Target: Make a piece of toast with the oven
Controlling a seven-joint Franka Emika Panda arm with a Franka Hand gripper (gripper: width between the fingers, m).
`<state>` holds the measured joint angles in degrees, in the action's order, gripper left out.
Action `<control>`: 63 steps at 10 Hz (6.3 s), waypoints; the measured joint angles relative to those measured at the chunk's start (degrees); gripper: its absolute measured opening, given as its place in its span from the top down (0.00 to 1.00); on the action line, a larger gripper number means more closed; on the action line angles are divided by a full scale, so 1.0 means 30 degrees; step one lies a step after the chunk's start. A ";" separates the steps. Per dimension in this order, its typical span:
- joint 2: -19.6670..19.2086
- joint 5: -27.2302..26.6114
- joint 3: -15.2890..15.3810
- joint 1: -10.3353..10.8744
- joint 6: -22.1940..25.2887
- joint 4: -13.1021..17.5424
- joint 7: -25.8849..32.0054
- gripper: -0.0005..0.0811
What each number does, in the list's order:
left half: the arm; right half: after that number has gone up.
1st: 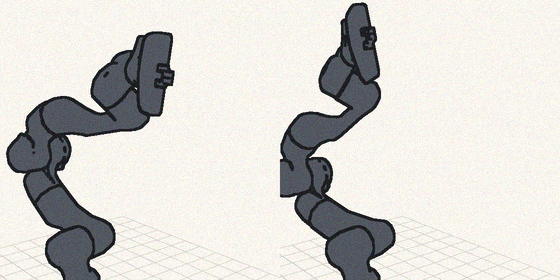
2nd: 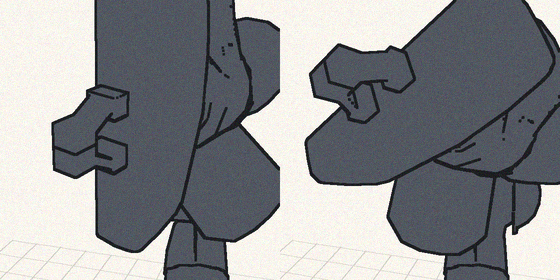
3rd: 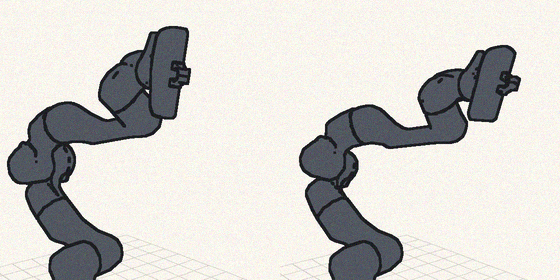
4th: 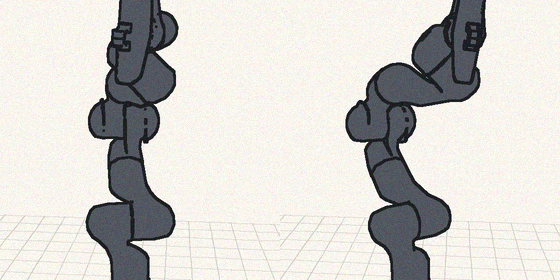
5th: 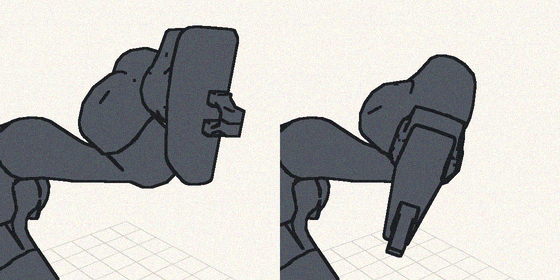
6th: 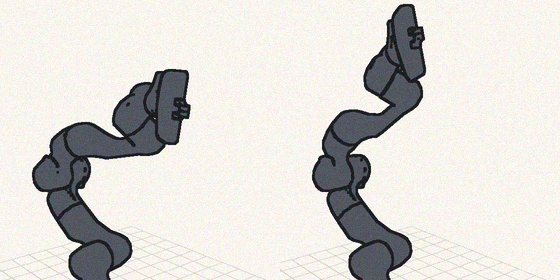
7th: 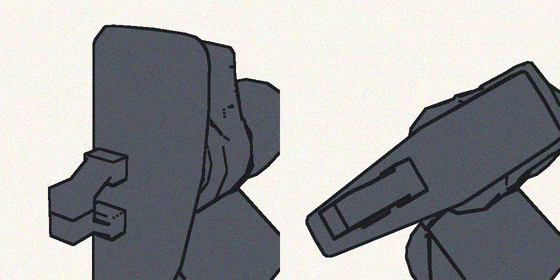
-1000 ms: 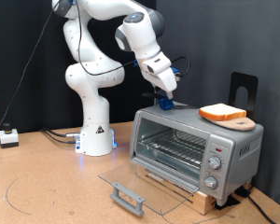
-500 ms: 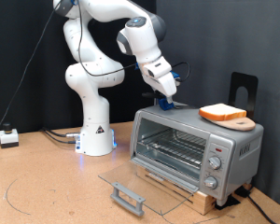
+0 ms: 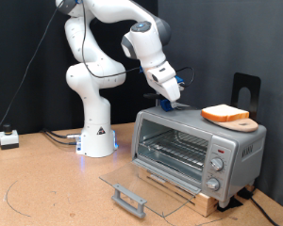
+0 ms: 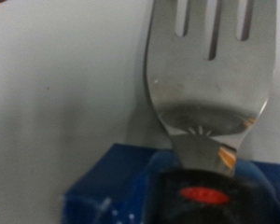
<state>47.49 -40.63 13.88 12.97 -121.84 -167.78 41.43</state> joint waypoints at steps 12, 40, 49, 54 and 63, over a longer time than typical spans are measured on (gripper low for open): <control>-0.0747 -0.0698 0.0210 0.0000 -0.0799 0.0070 0.0206 0.48; -0.0620 0.3769 -0.6319 -0.6929 0.2241 0.1999 0.2446 0.47; -0.4152 0.1710 -0.4322 -0.5321 -0.1704 0.2330 0.2236 0.47; -0.5814 -0.0291 -0.2690 -0.4213 -0.3755 0.2715 0.1948 0.47; -0.6164 -0.2300 -0.1895 -0.3569 -0.3299 0.4221 0.1736 0.47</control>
<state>29.00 -47.53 8.19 2.26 -131.74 -155.11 46.64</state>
